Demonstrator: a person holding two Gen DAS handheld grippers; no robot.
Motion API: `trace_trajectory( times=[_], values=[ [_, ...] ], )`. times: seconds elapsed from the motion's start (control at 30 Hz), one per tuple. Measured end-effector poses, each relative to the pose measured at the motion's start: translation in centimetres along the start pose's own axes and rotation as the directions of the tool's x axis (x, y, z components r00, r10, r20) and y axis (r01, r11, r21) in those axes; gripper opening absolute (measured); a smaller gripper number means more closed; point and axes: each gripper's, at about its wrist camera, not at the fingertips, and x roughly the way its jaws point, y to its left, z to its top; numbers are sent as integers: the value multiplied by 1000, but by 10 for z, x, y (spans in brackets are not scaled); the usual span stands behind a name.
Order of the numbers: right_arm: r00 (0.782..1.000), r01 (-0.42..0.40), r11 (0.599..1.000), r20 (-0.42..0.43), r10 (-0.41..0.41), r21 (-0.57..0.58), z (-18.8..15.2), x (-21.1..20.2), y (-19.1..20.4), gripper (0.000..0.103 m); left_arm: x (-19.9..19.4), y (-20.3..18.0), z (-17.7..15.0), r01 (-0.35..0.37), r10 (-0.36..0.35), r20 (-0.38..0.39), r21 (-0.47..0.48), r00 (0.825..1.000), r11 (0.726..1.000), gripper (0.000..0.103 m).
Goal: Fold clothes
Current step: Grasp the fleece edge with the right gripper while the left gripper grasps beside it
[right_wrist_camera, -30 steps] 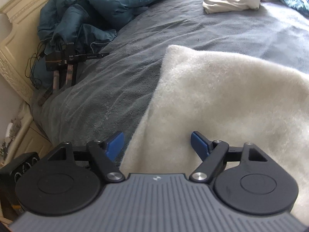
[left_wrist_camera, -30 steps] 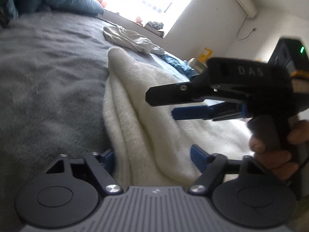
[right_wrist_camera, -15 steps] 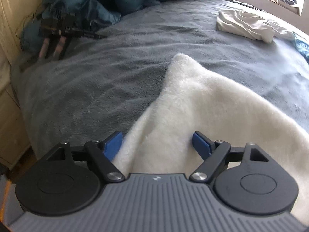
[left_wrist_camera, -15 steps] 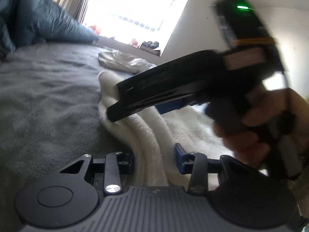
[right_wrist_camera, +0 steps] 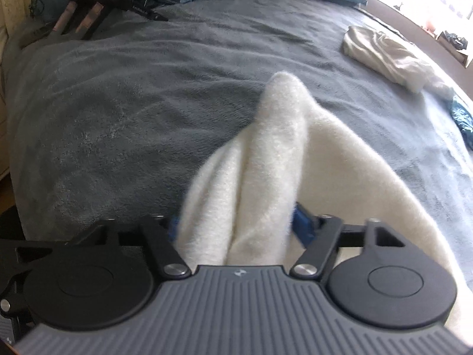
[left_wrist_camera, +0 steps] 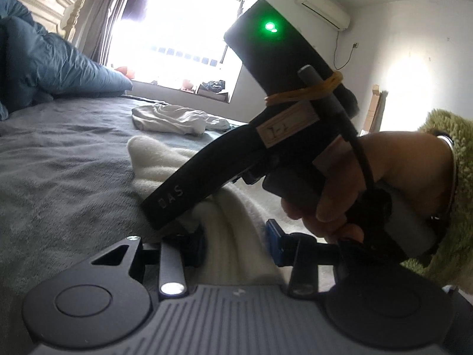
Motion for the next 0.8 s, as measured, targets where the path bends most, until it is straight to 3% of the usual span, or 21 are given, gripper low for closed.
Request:
trace_trajectory(
  times=[0.07,0.27,0.8],
  values=[
    [1000,-8,1000,25,7,25,-3,-5,-5,51,0,-4,1,5,-5,8,18,1000,1000,41],
    [993,-12,994,116,0,106,-16,-23,-15,44,-2,-14,4,20,-22,27,59,999,998,41],
    [936,-93,932,350,-38,349,-58,-83,-52,41,-8,-54,18,107,-118,48,189,992,976,39]
  ],
)
